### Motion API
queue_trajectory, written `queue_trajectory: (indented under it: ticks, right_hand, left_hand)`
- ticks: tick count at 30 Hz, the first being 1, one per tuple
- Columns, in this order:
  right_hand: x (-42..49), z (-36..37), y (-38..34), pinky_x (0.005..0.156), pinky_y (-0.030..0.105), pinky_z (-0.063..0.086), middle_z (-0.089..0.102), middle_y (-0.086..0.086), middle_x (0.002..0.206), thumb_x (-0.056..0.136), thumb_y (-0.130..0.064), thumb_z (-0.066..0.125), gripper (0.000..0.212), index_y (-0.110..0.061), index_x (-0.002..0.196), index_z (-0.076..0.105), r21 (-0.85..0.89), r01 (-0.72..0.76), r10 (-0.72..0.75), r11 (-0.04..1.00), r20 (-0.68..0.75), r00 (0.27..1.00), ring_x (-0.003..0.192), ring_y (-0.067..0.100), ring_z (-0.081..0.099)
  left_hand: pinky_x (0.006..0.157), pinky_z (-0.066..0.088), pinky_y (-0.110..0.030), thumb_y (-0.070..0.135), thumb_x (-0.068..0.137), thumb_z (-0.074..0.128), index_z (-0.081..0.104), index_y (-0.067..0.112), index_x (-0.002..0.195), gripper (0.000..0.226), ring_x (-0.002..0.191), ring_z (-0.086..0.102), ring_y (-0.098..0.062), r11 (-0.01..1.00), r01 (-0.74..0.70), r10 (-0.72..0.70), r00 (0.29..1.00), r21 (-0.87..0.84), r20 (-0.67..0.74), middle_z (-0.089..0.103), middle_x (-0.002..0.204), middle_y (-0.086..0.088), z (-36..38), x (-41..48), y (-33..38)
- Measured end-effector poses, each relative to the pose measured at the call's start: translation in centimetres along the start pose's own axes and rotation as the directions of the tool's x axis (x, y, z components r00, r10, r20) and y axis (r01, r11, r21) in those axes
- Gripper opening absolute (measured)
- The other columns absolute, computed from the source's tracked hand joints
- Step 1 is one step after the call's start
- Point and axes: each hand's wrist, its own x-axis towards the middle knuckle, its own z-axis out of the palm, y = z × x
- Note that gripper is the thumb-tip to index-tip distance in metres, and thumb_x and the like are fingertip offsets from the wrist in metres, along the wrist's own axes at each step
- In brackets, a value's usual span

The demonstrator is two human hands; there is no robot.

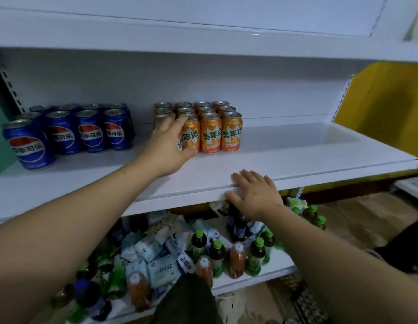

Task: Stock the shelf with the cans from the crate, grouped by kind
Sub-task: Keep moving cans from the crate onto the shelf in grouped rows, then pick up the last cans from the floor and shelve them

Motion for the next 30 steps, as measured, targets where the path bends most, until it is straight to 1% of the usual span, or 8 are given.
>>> queue_trajectory:
  ticks: [4,9,13,17,19,21,23,30]
  right_hand:
    - [-2.6,-1.1,3.1,0.119,0.048,0.012,0.015,0.002,0.161,0.092,-0.069,0.026,0.075,-0.027,0.153,0.018,0.017,-0.196,0.196,0.980,-0.006,0.981,0.148,0.024,0.013]
    - [-10.3,-0.8,6.4,0.113,0.048,0.026,0.033,0.005,0.154,0.090,-0.071,0.029,0.075,-0.023,0.147,0.032,0.078,-0.477,0.478,0.875,0.016,0.878,0.141,0.028,0.029]
    - [-15.1,-1.4,8.3,0.106,0.048,0.035,0.041,0.005,0.149,0.088,-0.074,0.029,0.076,-0.024,0.145,0.038,0.083,-0.606,0.606,0.791,0.026,0.795,0.134,0.030,0.039]
    - [-19.2,-0.2,9.4,0.107,0.046,0.036,0.036,0.007,0.153,0.087,-0.075,0.030,0.080,-0.022,0.148,0.033,0.118,-0.710,0.706,0.694,0.078,0.704,0.135,0.031,0.038]
    - [-21.1,1.0,10.1,0.098,0.043,0.043,0.044,0.009,0.146,0.086,-0.076,0.030,0.080,-0.022,0.145,0.037,0.131,-0.749,0.745,0.649,0.092,0.661,0.125,0.032,0.047]
    - [-23.0,2.3,10.7,0.092,0.038,0.046,0.047,0.010,0.143,0.091,-0.069,0.034,0.073,-0.020,0.145,0.037,0.152,-0.775,0.768,0.613,0.116,0.630,0.120,0.031,0.050]
    - [-25.0,4.1,11.3,0.099,0.037,0.042,0.042,0.010,0.148,0.094,-0.065,0.035,0.074,-0.016,0.149,0.032,0.153,-0.805,0.788,0.574,0.166,0.593,0.128,0.030,0.046]
    - [-30.3,14.0,15.2,0.107,0.040,0.038,0.038,0.013,0.151,0.092,-0.066,0.038,0.077,-0.016,0.150,0.028,0.170,-0.897,0.820,0.409,0.363,0.443,0.134,0.031,0.040]
  left_hand:
    - [0.117,0.020,-0.041,0.039,0.085,0.065,0.021,0.024,0.150,0.081,0.144,0.018,-0.027,0.997,-0.058,0.058,0.998,0.056,0.004,0.015,0.158,-0.003,-1.0,0.2,2.7]
    - [0.113,0.020,-0.030,0.038,0.087,0.064,0.027,0.021,0.149,0.074,0.143,0.023,-0.020,0.965,-0.248,0.261,0.920,-0.080,0.293,0.021,0.157,-0.002,2.4,-3.6,7.5]
    - [0.112,0.026,-0.031,0.042,0.086,0.064,0.026,0.023,0.149,0.075,0.140,0.029,-0.019,0.928,-0.311,0.373,0.770,-0.206,0.517,0.025,0.156,0.000,7.6,-8.6,10.6]
    - [0.114,0.028,-0.037,0.045,0.089,0.061,0.020,0.023,0.151,0.077,0.143,0.022,-0.021,0.932,-0.313,0.344,0.608,-0.182,0.716,0.015,0.159,0.000,13.5,-13.1,11.5]
    - [0.113,0.028,-0.037,0.047,0.089,0.059,0.017,0.023,0.152,0.079,0.144,0.021,-0.022,0.931,-0.324,0.324,0.521,-0.169,0.790,0.012,0.160,0.000,16.5,-15.0,11.4]
    - [0.112,0.027,-0.035,0.047,0.090,0.058,0.016,0.022,0.152,0.079,0.144,0.022,-0.022,0.924,-0.339,0.324,0.449,-0.176,0.833,0.013,0.160,-0.001,19.1,-16.8,11.4]
    - [0.112,0.027,-0.033,0.048,0.089,0.057,0.017,0.020,0.152,0.079,0.143,0.023,-0.024,0.924,-0.338,0.309,0.389,-0.177,0.868,0.015,0.159,-0.003,21.8,-18.7,11.4]
    - [0.102,0.040,-0.033,0.047,0.075,0.068,0.043,0.020,0.138,0.074,0.127,0.044,-0.025,0.915,-0.336,0.299,0.190,-0.224,0.935,0.044,0.142,-0.005,33.0,-24.8,10.5]
